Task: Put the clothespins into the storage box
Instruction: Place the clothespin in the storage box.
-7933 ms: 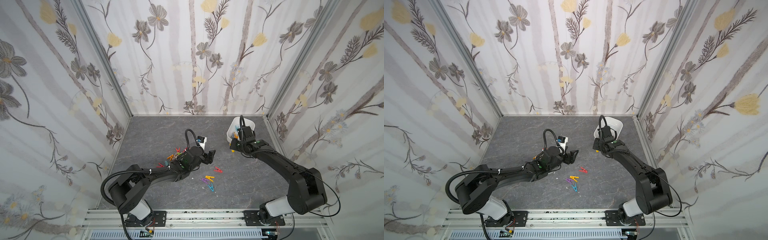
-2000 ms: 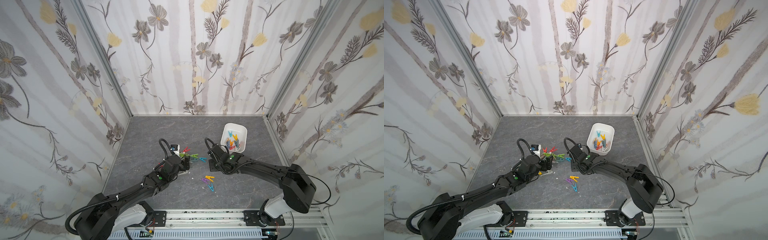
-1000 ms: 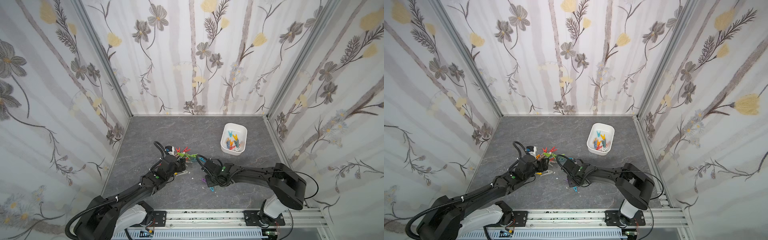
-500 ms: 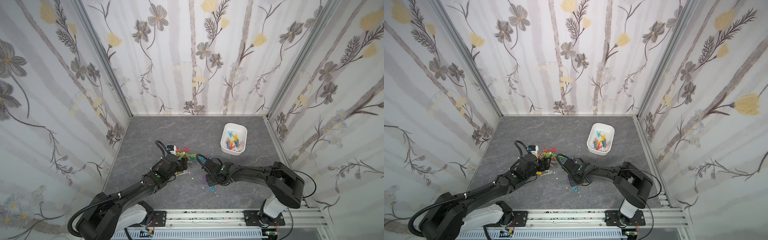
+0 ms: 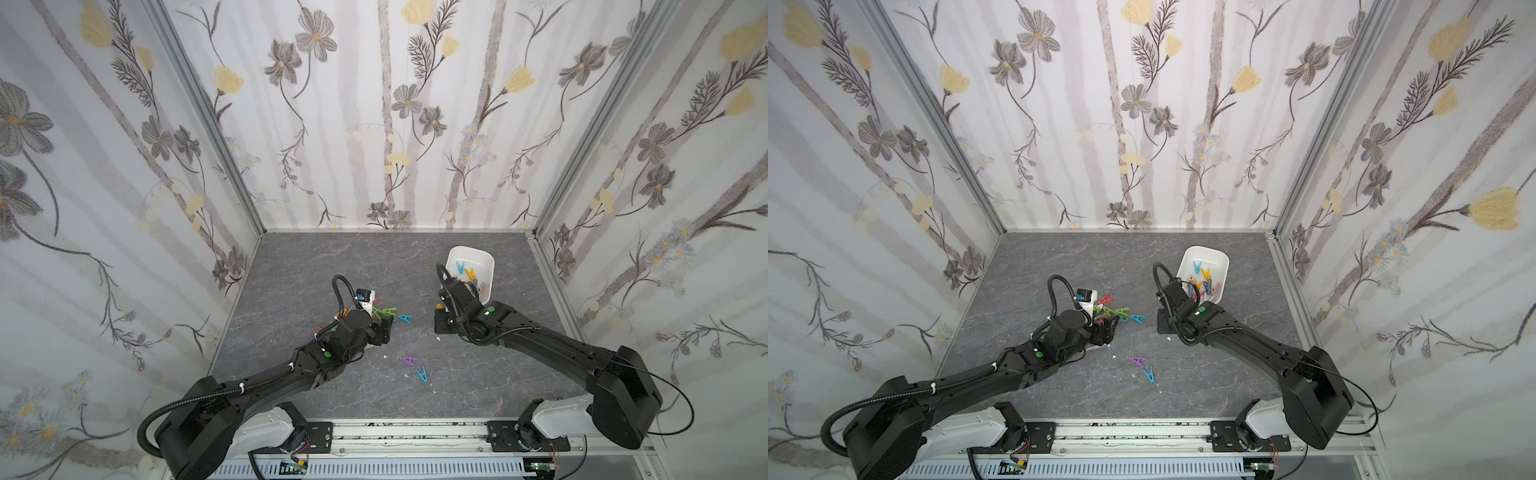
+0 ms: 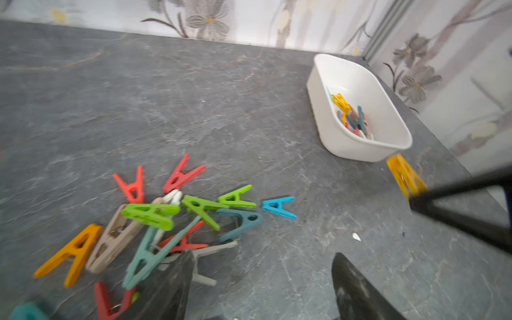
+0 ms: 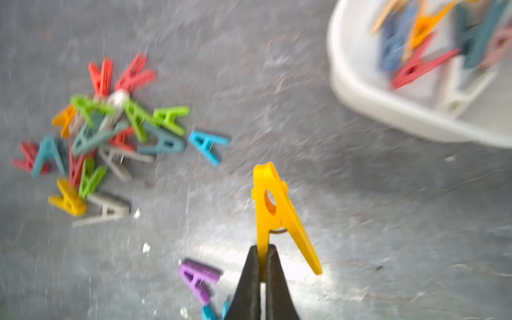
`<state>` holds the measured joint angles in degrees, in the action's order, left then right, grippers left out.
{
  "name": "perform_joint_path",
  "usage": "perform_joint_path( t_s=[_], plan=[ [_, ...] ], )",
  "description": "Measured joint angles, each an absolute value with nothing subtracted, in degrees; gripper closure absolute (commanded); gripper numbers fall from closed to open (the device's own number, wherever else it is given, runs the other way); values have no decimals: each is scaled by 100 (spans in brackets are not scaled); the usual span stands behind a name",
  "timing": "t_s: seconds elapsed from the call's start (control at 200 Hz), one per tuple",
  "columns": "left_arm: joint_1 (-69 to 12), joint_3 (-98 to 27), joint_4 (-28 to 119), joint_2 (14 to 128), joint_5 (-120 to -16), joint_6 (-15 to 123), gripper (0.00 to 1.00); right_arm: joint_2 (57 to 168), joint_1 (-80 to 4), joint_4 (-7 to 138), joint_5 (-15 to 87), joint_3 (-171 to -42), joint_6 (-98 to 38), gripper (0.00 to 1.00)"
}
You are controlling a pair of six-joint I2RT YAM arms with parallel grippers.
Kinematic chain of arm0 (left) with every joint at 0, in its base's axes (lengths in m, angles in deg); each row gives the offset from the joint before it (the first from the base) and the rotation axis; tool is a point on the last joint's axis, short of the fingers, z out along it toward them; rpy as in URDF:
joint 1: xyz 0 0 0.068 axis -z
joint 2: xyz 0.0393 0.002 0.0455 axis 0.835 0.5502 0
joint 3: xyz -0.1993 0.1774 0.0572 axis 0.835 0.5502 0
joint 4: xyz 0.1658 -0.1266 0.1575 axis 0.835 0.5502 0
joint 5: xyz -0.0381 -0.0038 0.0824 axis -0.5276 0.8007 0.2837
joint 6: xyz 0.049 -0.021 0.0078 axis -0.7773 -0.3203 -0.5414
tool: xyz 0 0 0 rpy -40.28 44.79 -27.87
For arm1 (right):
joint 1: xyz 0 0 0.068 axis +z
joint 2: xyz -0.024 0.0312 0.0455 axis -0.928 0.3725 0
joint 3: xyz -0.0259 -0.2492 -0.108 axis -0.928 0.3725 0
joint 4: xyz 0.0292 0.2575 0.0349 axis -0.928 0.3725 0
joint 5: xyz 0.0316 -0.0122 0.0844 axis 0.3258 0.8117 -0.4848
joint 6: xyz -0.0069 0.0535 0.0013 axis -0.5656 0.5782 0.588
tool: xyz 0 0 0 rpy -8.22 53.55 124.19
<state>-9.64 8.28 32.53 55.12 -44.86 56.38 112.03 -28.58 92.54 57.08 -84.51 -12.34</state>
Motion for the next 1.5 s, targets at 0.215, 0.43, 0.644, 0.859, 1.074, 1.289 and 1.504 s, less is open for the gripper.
perform_joint_path(
  t_s=[0.215, 0.43, 0.644, 0.859, 1.074, 1.289, 1.504],
  plan=[
    [-658, 404, 3028, 6267, -4241, 5411, 20, 11713, -3654, 9215, 5220, -8897, -1492, 96],
    [-509, -805, 2866, 7783, -4495, 5435, 19, 12836, -5018, 8349, 5144, -9727, -1623, 97],
    [-559, -818, 2696, 7939, -4691, 5629, 19, 12917, -5164, 8181, 5102, -9775, -1678, 96],
    [-701, -870, 2652, 8120, -4927, 5752, 19, 13243, -5247, 8179, 5063, -9856, -1680, 91],
    [-809, -870, 2617, 8118, -4995, 5837, 20, 13310, -5265, 8183, 4965, -9920, -1680, 69],
    [-887, -779, 2613, 7967, -5069, 5859, 19, 13024, -5192, 8295, 4978, -9911, -1680, 67],
    [-1145, -300, 2639, 7215, -5028, 5957, 19, 12301, -4344, 8509, 5085, -9406, -1671, 66]
  ],
)
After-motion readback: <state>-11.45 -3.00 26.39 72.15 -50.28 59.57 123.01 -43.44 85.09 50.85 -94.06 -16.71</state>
